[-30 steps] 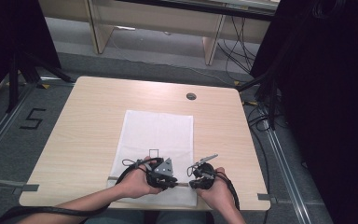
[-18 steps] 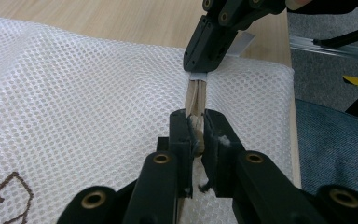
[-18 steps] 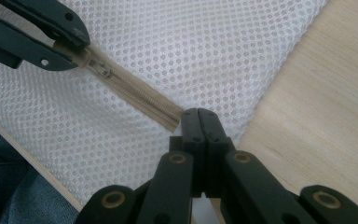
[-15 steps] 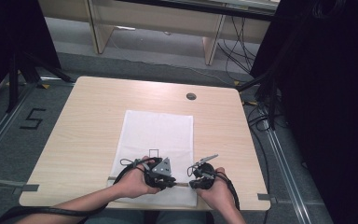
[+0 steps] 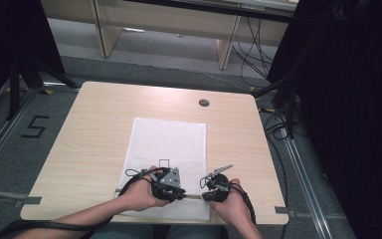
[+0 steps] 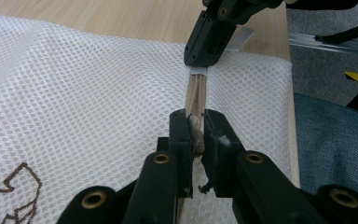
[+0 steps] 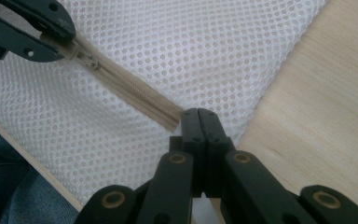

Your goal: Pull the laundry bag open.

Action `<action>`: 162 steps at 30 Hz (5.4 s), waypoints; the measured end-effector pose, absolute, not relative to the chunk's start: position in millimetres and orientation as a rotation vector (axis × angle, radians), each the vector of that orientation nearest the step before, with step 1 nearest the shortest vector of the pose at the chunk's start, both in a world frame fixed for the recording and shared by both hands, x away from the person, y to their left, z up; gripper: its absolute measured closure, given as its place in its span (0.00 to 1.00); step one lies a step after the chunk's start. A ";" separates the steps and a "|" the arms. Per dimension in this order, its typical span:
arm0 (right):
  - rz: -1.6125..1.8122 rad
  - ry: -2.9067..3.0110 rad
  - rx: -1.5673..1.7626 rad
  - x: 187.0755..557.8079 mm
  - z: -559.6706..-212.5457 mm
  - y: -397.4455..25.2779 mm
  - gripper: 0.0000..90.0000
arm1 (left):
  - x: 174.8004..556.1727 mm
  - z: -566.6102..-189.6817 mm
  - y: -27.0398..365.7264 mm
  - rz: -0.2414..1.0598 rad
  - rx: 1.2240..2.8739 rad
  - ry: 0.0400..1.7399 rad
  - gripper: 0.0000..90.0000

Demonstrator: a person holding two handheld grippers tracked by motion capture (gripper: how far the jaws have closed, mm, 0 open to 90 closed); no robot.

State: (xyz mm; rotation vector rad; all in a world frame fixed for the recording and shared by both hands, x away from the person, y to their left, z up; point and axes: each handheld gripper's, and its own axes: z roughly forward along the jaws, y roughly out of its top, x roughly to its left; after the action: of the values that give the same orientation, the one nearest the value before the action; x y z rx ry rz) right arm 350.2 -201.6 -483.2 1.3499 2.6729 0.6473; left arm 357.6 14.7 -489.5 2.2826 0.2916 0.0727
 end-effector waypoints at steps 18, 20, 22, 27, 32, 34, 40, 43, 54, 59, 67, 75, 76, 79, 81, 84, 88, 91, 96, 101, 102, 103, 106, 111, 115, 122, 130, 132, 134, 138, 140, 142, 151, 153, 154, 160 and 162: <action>0.639 2.669 1.383 349.6 -482.9 -201.2 1.00 | 357.3 -488.8 18.6 0.076 2.289 0.289 0.91; 0.640 2.669 1.383 349.6 -482.9 -201.3 1.00 | 357.6 -488.4 19.8 0.069 2.286 0.296 0.91; 0.640 2.668 1.386 349.6 -482.9 -201.4 1.00 | 358.0 -488.6 20.9 0.069 2.280 0.298 0.91; 0.638 2.668 1.386 349.6 -482.9 -201.2 1.00 | 357.3 -488.5 20.6 0.068 2.282 0.297 0.91; 0.644 2.668 1.356 350.0 -483.2 -201.3 1.00 | 357.4 -487.7 22.9 0.067 2.281 0.298 0.91; 0.644 2.671 1.354 350.0 -483.0 -201.0 1.00 | 357.3 -487.8 23.7 0.071 2.284 0.297 0.91; 0.646 2.668 1.355 350.1 -483.3 -201.4 1.00 | 357.4 -487.4 23.8 0.071 2.284 0.294 0.91; 0.645 2.669 1.361 350.1 -483.4 -201.4 1.00 | 357.3 -487.6 23.7 0.077 2.285 0.287 0.91; 0.642 2.669 1.372 350.0 -483.1 -201.2 1.00 | 357.5 -486.2 27.1 0.076 2.286 0.288 0.91; 0.642 2.667 1.373 349.9 -483.2 -201.2 1.00 | 357.2 -486.1 28.2 0.073 2.288 0.290 0.91; 0.643 2.668 1.373 349.9 -483.2 -201.4 1.00 | 357.4 -485.0 29.5 0.080 2.295 0.278 0.91; 0.646 2.669 1.370 350.1 -483.3 -201.3 1.00 | 356.6 -484.8 30.6 0.074 2.284 0.288 0.91; 0.645 2.668 1.369 350.1 -483.3 -201.3 1.00 | 356.7 -484.9 31.2 0.083 2.289 0.282 0.91; 0.645 2.669 1.368 350.2 -483.3 -201.5 1.00 | 358.0 -484.3 33.6 0.070 2.293 0.288 0.91; 0.647 2.668 1.370 350.2 -483.3 -201.5 1.00 | 357.7 -484.5 34.1 0.071 2.286 0.290 0.91; 0.646 2.668 1.370 350.2 -483.3 -201.4 1.00 | 357.8 -484.5 34.2 0.078 2.295 0.282 0.91; 0.646 2.669 1.371 350.1 -483.3 -201.4 1.00 | 357.8 -484.2 35.6 0.076 2.290 0.283 0.91; 0.645 2.669 1.370 350.2 -483.3 -201.5 1.00 | 357.4 -484.2 36.4 0.078 2.295 0.287 0.91; 0.646 2.668 1.372 350.1 -483.3 -201.5 1.00 | 357.6 -484.1 38.4 0.077 2.291 0.285 0.91; 0.646 2.666 1.378 350.0 -483.2 -201.5 1.00 | 357.7 -483.8 40.9 0.067 2.290 0.290 0.91; 0.647 2.667 1.374 350.1 -483.3 -201.6 1.00 | 357.5 -484.0 40.7 0.072 2.290 0.287 0.91; 0.647 2.666 1.377 350.0 -483.2 -201.6 1.00 | 357.3 -483.9 40.7 0.075 2.293 0.286 0.91; 0.646 2.667 1.377 350.0 -483.3 -201.6 1.00 | 358.3 -482.7 42.3 0.083 2.304 0.267 0.91; 0.646 2.667 1.373 350.3 -483.2 -201.5 1.00 | 358.3 -482.1 46.3 0.078 2.298 0.288 0.91; 0.647 2.666 1.374 350.1 -483.3 -201.5 1.00 | 357.4 -482.9 46.0 0.079 2.295 0.287 0.91; 0.645 2.666 1.381 350.1 -483.2 -201.6 1.00 | 358.2 -481.9 48.5 0.093 2.310 0.270 0.91; 0.627 2.658 1.414 349.0 -482.2 -201.1 1.00 | 357.6 -482.1 49.9 0.075 2.293 0.289 0.91; 0.628 2.660 1.414 349.1 -482.2 -201.1 1.00 | 357.7 -482.1 51.2 0.070 2.288 0.295 0.91; 0.633 2.663 1.407 349.3 -482.4 -201.2 1.00 | 357.8 -481.9 52.2 0.073 2.291 0.292 0.91; 0.629 2.658 1.415 349.0 -482.2 -201.1 1.00 | 357.6 -481.6 53.3 0.080 2.297 0.289 0.91; 0.629 2.658 1.416 349.0 -482.2 -201.1 1.00 | 357.9 -481.1 54.4 0.073 2.291 0.291 0.91; 0.648 2.666 1.388 350.0 -483.1 -201.7 1.00 | 358.0 -480.7 54.5 0.074 2.297 0.285 0.91; 0.631 2.659 1.416 349.0 -482.3 -201.2 1.00 | 357.5 -480.2 55.9 0.081 2.300 0.285 0.91; 0.650 2.667 1.394 349.7 -482.9 -201.7 1.00 | 357.7 -479.8 57.9 0.068 2.289 0.300 0.91; 0.645 2.668 1.390 349.8 -482.8 -201.7 1.00 | 357.7 -479.8 58.7 0.078 2.292 0.292 0.91; 0.648 2.666 1.378 350.2 -483.2 -201.9 1.00 | 357.4 -480.0 60.9 0.074 2.294 0.294 0.91; 0.639 2.663 1.400 349.6 -482.7 -201.4 1.00 | 357.3 -479.7 60.8 0.075 2.297 0.288 0.91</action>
State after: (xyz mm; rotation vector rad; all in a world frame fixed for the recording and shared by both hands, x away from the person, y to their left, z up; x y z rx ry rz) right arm 349.6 -201.4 -482.7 1.3998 2.6634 0.6391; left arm 357.3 60.8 -479.7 2.2974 0.2880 0.0752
